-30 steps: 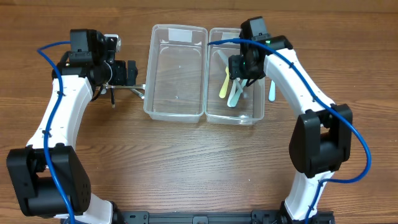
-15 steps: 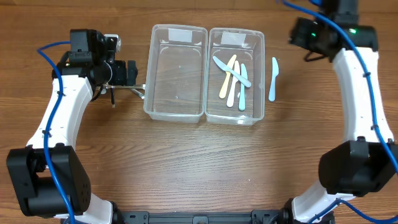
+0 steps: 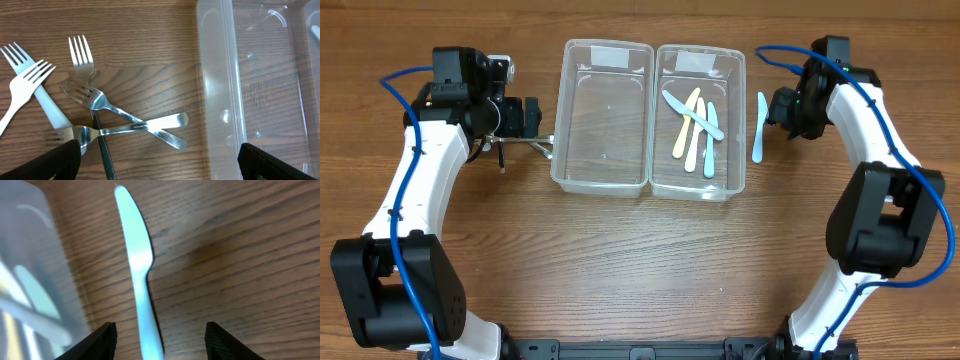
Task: Pack container
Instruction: 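Move right gripper to the last pale-blue knife and grasp it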
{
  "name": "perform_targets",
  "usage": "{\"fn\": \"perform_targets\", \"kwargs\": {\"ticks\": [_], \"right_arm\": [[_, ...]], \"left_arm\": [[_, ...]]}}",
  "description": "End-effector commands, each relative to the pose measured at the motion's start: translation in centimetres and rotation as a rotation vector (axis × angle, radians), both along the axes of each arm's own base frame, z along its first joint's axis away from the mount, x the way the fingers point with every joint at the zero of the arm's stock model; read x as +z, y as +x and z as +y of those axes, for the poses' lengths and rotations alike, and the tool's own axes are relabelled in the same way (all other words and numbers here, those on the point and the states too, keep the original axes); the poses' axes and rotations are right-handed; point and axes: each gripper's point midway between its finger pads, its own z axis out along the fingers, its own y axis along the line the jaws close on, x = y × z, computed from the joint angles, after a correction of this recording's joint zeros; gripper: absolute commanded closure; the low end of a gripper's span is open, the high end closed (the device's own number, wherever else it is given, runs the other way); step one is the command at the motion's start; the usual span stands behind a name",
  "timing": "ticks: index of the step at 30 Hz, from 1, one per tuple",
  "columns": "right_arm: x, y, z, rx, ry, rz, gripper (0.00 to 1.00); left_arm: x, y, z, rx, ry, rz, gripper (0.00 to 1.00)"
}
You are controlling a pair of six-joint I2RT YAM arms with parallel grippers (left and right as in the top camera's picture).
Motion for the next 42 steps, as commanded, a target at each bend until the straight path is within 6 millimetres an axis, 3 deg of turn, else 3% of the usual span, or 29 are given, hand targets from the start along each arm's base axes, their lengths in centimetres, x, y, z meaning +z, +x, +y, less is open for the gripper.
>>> {"fn": "perform_targets", "kwargs": {"ticks": [1, 7, 11, 16, 22, 27, 30, 31, 35, 42], "right_arm": [[-1.9, -0.3, 0.4, 0.002, 0.015, 0.043, 0.44], [-3.3, -0.4, 0.4, 0.013, 0.015, 0.069, 0.44], [-4.6, -0.7, 0.5, 0.043, 0.008, 0.096, 0.51], [-5.0, -0.6, 1.4, 0.114, -0.011, 0.096, 0.43], [-5.3, -0.6, 2.7, 0.175, -0.062, 0.102, 0.42], [-7.9, -1.9, 2.0, 0.177, -0.13, 0.19, 0.44], [-9.4, -2.7, 1.7, 0.175, -0.127, 0.239, 0.54], [-9.7, -2.9, 1.6, 0.172, -0.125, 0.252, 0.61], [-9.9, -3.3, 0.7, 0.139, -0.118, 0.269, 0.8], [-9.8, -3.5, -1.5, 0.068, -0.116, 0.273, 0.96]], "left_arm": [[0.8, 0.7, -0.5, -0.031, -0.002, -0.025, 0.0], [0.8, 0.7, -0.5, -0.031, -0.002, -0.025, 0.0], [0.8, 0.7, -0.5, -0.031, -0.002, -0.025, 0.0], [0.8, 0.7, -0.5, -0.031, -0.002, -0.025, 0.0], [0.8, 0.7, -0.5, -0.032, -0.002, -0.025, 0.0], [0.8, 0.7, -0.5, -0.031, -0.002, -0.025, 0.0], [0.8, 0.7, -0.5, -0.031, -0.002, -0.025, 0.0], [0.8, 0.7, -0.5, -0.031, -0.002, -0.025, 0.0], [0.8, 0.7, -0.5, -0.032, -0.002, -0.025, 0.0], [0.8, 0.7, -0.4, -0.03, -0.002, -0.025, 0.0]]}}
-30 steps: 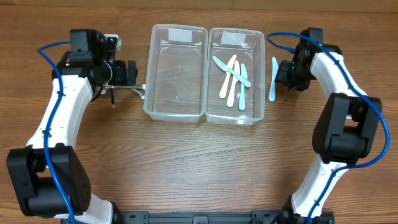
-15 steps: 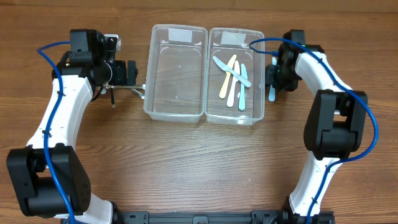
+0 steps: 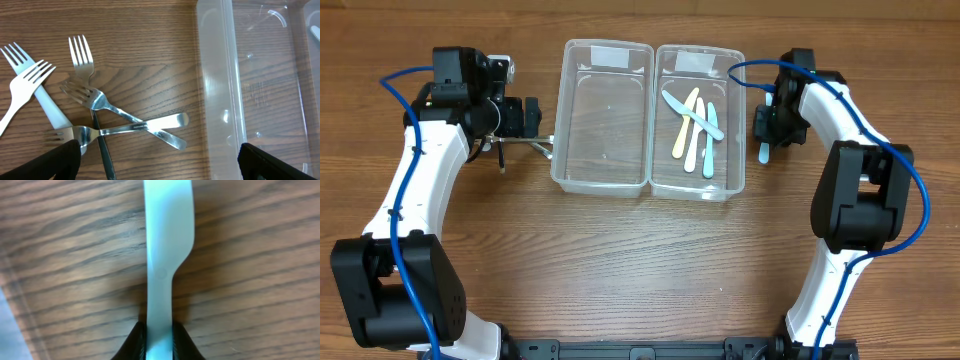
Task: Pack container
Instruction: 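Move right gripper to the last pale-blue knife and grasp it, then carry pale-blue knife into right container and release it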
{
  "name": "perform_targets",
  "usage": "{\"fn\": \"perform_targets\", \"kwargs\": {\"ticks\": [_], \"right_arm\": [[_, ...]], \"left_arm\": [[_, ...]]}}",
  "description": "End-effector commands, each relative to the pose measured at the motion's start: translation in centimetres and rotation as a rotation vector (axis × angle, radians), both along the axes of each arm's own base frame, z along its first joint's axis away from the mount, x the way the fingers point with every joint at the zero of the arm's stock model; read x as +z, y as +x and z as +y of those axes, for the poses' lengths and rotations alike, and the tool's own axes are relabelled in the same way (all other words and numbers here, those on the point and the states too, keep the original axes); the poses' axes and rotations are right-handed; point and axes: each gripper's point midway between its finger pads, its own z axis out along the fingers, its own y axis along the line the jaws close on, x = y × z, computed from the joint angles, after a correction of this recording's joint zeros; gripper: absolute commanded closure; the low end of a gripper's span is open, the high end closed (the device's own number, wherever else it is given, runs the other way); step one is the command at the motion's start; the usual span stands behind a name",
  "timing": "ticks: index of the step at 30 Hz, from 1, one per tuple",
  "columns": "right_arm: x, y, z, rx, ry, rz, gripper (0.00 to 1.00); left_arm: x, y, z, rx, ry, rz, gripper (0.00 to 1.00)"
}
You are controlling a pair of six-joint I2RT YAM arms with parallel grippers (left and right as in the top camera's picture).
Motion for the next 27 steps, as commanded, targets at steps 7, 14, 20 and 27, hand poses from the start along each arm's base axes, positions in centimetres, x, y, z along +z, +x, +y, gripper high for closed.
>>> {"fn": "perform_targets", "kwargs": {"ticks": [7, 14, 20, 27], "right_arm": [[-2.6, -2.1, -2.3, -0.057, -0.024, 0.091, 0.96], [4.3, -0.3, -2.4, -0.062, -0.033, -0.073, 0.96], [11.7, -0.1, -0.5, -0.019, -0.037, -0.226, 0.96], [15.5, -1.2, 5.8, 0.12, 0.005, -0.294, 0.96]], "left_arm": [[0.8, 0.7, -0.5, -0.03, -0.002, -0.025, 0.0], [0.8, 0.7, -0.5, -0.03, -0.002, -0.025, 0.0], [0.8, 0.7, -0.5, -0.03, -0.002, -0.025, 0.0], [0.8, 0.7, -0.5, -0.03, -0.002, -0.025, 0.0]]}}
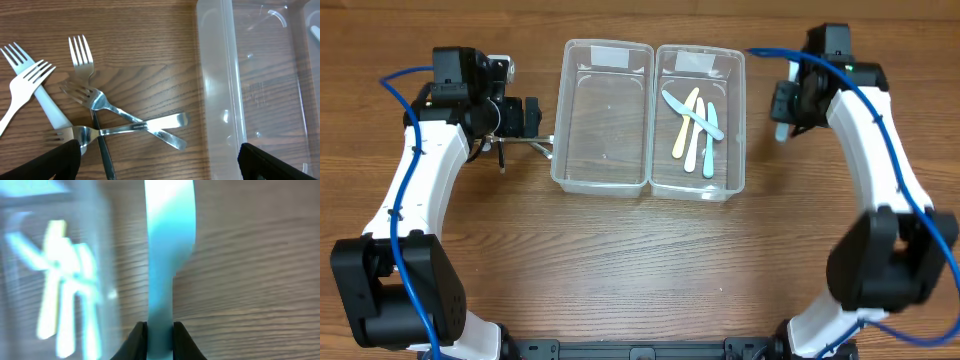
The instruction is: Pack container
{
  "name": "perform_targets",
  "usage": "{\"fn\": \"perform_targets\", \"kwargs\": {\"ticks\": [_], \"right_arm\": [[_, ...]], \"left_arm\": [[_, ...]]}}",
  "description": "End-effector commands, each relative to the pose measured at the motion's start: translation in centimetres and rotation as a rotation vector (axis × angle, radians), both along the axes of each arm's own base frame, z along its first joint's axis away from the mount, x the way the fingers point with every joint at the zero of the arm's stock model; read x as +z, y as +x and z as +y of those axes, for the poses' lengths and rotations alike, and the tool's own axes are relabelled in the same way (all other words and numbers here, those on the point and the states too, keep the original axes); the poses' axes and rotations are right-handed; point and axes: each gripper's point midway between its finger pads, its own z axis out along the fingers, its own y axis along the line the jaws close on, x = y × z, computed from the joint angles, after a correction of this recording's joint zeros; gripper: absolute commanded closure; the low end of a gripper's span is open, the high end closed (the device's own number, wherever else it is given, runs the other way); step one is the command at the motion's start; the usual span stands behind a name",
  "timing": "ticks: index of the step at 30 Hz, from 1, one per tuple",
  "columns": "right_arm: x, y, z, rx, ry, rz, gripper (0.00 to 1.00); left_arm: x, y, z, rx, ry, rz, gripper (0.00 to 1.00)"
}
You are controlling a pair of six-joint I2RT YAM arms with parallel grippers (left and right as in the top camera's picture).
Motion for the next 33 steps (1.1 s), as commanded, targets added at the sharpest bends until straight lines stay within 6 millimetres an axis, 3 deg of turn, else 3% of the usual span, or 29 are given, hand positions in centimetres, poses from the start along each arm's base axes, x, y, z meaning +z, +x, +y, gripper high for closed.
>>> {"fn": "perform_targets", "kwargs": {"ticks": [1, 6, 10, 14, 15, 17, 19, 24, 27, 28, 31, 33], "right_arm": [[0.5, -0.5, 4.5, 0.097, 0.031, 0.0, 0.96], [-1.8, -0.7, 9.1, 0.189, 0.044, 0.016, 0.96], [-4.0, -0.7, 10.7, 0.195, 0.061, 0.007, 0.95], [-4.6, -0.9, 11.0, 0.209, 0.07, 0.007, 0.68], [-4.2, -0.7, 11.1, 0.22, 0.066, 0.0, 0.48], [-3.2, -0.4, 10.9, 0.247, 0.049, -0.009, 0.38], [-1.9, 0.0, 10.6, 0.254, 0.036, -0.023, 0.34], [4.9, 2.7, 8.4, 0.198, 0.036, -0.137, 0.27], [9.4, 4.3, 5.3, 0.098, 0.055, -0.229, 0.17], [11.1, 4.8, 3.2, 0.038, 0.062, -0.266, 0.13], [12.9, 5.0, -1.4, -0.075, 0.069, -0.302, 0.08], [12.8, 4.7, -4.5, -0.157, 0.072, -0.297, 0.04]], "left_arm": [[0.8, 0.7, -0.5, -0.03, -0.002, -0.025, 0.0], [0.8, 0.7, -0.5, -0.03, -0.002, -0.025, 0.0], [0.8, 0.7, -0.5, -0.03, -0.002, -0.025, 0.0], [0.8, 0.7, -0.5, -0.03, -0.002, -0.025, 0.0], [0.8, 0.7, -0.5, -0.03, -0.002, -0.025, 0.0], [0.8, 0.7, -0.5, -0.03, -0.002, -0.026, 0.0], [0.8, 0.7, -0.5, -0.031, -0.002, -0.025, 0.0], [0.8, 0.2, -1.8, -0.001, -0.108, 0.006, 0.0], [-0.1, -1.8, -2.6, 0.045, -0.187, 0.119, 0.0], [-0.3, -2.3, -2.6, 0.066, -0.197, 0.146, 0.0], [-0.8, -3.4, -2.6, 0.082, -0.203, 0.202, 0.0], [-1.3, -4.4, -2.1, 0.101, -0.177, 0.247, 0.0]]}}
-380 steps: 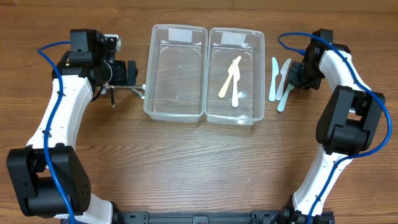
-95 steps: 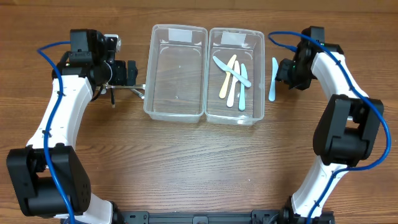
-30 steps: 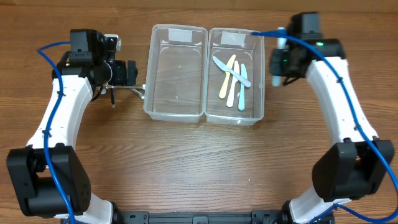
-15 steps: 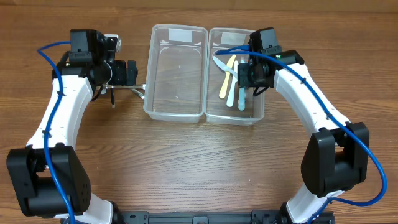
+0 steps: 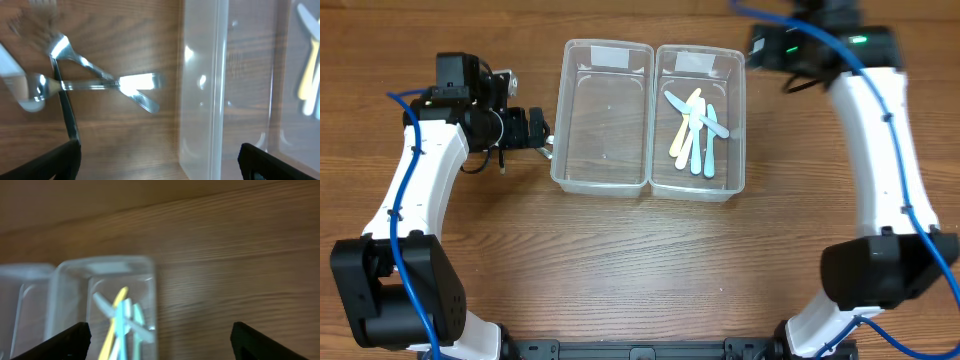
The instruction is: Pack container
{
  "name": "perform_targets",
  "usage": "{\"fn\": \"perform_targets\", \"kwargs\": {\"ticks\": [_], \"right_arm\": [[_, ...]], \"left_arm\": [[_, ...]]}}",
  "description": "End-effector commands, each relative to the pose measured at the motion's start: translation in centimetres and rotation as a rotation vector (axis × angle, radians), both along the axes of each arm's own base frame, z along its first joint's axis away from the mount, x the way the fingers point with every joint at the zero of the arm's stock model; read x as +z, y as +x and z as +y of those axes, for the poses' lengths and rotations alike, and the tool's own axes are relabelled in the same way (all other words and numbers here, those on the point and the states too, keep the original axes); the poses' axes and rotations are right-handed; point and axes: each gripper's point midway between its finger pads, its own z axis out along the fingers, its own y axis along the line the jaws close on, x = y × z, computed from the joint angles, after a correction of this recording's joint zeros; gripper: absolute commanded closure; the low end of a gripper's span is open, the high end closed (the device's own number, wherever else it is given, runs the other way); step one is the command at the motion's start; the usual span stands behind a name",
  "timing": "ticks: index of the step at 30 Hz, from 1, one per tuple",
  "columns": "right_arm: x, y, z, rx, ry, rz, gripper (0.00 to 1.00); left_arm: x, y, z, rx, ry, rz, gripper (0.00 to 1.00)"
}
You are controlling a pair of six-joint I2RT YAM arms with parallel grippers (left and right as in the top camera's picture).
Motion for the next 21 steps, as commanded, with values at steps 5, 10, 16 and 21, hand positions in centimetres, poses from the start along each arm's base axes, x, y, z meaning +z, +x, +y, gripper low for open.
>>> {"fn": "perform_targets", "kwargs": {"ticks": [5, 10, 16, 21], "right_arm": [[-0.2, -2.8, -10.9, -0.304, 0.104, 0.055, 0.0], [-0.8, -4.2, -13.2, -0.354, 0.147, 0.092, 0.0], [-1.1, -4.7, -13.3, -0.361, 0.151, 0.113, 0.0], [-1.1, -4.6, -12.6, -0.34, 0.178, 0.114, 0.0]], "left_arm": [[0.2, -2.3, 3.7, 0.185, 0.109, 0.153, 0.0], [4.3, -1.6, 8.5, 0.31, 0.205, 0.118, 0.0], [6.8, -1.6, 15.7, 0.472, 0.271, 0.06, 0.0], [5.4, -2.3, 18.9, 0.198, 0.37, 0.067, 0.01]]}}
